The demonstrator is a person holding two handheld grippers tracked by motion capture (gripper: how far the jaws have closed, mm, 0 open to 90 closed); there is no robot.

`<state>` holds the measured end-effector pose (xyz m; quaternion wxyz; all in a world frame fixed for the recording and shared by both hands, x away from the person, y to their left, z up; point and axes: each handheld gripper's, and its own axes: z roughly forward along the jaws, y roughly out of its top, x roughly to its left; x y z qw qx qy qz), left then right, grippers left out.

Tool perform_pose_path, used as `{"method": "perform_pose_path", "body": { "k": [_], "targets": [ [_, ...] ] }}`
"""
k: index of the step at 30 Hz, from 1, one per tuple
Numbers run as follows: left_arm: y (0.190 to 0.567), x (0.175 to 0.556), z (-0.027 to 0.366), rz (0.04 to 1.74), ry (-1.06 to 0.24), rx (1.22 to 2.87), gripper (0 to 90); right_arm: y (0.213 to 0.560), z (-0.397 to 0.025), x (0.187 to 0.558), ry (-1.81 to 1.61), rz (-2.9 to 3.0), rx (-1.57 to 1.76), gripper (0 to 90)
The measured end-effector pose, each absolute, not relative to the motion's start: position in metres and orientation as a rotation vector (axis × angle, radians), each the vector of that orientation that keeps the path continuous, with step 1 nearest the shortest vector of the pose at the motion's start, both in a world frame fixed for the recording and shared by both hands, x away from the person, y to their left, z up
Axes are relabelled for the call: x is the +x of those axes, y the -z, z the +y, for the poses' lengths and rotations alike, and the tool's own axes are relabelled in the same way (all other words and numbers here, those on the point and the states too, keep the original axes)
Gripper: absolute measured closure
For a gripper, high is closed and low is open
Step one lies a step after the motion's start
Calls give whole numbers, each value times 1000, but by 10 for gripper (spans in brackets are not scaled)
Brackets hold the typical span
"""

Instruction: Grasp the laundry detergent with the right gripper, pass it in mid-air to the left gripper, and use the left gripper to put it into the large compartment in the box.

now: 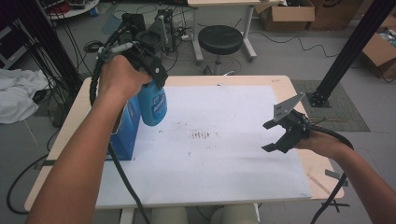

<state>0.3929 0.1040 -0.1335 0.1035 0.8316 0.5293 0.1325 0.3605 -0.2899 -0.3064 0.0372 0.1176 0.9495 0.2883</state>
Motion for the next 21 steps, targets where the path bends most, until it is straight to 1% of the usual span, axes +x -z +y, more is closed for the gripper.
{"method": "perform_pose_path", "body": {
  "k": [7,13,21],
  "targets": [
    [122,396,119,1689,-371,2383,381,303,-296,361,-864,2916,353,157],
    [113,398,135,1834,-382,2309,381,305,-296,361,-787,2952,323,159],
    [102,397,159,1931,-404,2232,381,303,-294,363,-769,2953,301,157]
  ]
}}
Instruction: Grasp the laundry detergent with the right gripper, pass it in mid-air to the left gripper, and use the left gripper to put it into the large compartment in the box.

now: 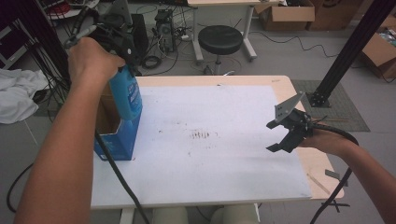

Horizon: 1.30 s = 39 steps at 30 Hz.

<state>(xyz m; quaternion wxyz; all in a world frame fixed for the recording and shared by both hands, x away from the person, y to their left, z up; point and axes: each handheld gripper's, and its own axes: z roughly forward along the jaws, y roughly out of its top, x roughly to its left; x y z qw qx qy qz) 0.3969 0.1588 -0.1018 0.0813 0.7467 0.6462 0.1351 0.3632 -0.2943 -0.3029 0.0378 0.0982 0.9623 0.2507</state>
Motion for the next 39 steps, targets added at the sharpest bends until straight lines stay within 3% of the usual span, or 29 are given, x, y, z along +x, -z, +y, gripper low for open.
{"method": "perform_pose_path", "body": {
  "k": [22,39],
  "targets": [
    [106,398,202,1987,-459,2179,381,306,-297,364,-746,2967,303,159],
    [164,400,228,1951,-448,2211,382,312,-296,363,-752,2968,331,159]
  ]
}}
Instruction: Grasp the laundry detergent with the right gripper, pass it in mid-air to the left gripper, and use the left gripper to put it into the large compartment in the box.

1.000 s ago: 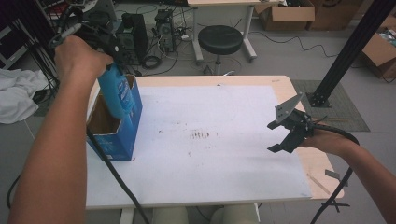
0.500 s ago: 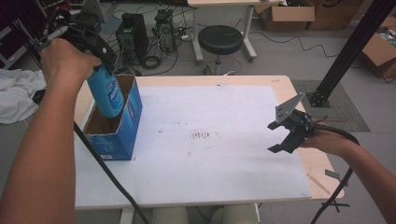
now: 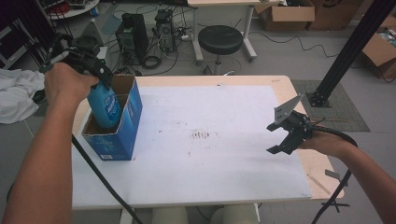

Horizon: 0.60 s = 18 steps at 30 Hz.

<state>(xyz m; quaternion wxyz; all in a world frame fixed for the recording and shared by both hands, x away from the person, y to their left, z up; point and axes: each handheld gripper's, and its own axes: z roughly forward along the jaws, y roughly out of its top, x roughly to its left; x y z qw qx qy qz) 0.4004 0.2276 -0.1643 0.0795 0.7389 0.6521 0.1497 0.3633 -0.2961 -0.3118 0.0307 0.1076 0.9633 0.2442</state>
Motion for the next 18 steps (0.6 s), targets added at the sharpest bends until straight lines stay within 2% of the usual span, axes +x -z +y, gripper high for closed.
{"method": "perform_pose_path", "body": {
  "k": [18],
  "targets": [
    [240,406,237,1918,-417,2256,382,320,-295,363,-751,2974,366,159]
  ]
}}
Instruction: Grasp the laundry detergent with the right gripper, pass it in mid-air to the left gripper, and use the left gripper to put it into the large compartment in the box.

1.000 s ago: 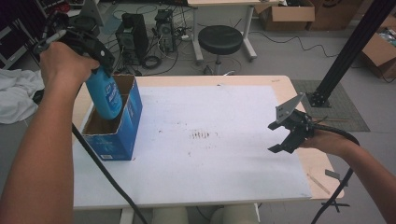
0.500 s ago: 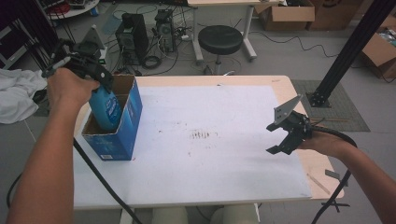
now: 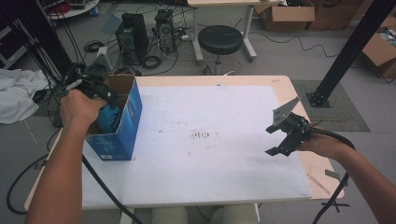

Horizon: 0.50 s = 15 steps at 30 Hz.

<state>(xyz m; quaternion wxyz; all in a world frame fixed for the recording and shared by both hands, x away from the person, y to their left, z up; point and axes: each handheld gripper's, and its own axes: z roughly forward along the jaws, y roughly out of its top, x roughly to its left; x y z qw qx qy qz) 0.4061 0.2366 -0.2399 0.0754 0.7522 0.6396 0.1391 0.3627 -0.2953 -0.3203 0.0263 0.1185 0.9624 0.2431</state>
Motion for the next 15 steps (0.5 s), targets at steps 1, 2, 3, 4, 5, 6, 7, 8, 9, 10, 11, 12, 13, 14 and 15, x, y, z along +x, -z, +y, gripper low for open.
{"method": "perform_pose_path", "body": {
  "k": [1,2,3,4,5,6,7,8,9,10,11,12,13,14,15],
  "targets": [
    [244,406,238,1922,-413,2251,382,320,-296,363,-751,2973,363,159],
    [246,406,238,1924,-411,2251,382,320,-296,363,-753,2973,366,159],
    [249,407,238,1922,-409,2256,382,320,-297,363,-751,2973,365,160],
    [252,407,239,1924,-408,2255,381,321,-297,363,-748,2973,368,160],
    [254,407,239,1922,-411,2256,382,321,-297,363,-749,2972,371,160],
    [257,407,239,1921,-412,2256,382,321,-297,363,-750,2972,372,160],
    [261,407,239,1916,-408,2269,381,321,-297,363,-749,2972,376,160],
    [263,407,239,1916,-405,2270,382,322,-297,363,-748,2972,377,160],
    [265,407,239,1916,-400,2273,382,322,-297,363,-746,2972,376,159],
    [268,407,239,1917,-395,2273,382,322,-297,363,-746,2971,376,160],
    [270,407,240,1917,-389,2280,381,322,-297,363,-746,2970,378,160],
    [272,407,239,1916,-386,2282,381,322,-297,363,-747,2970,380,160],
    [274,407,239,1917,-383,2287,381,322,-297,363,-747,2969,379,160],
    [277,407,239,1922,-378,2285,381,322,-297,363,-748,2969,379,160],
    [279,407,240,1922,-376,2285,381,322,-297,363,-750,2968,381,160]
  ]
}}
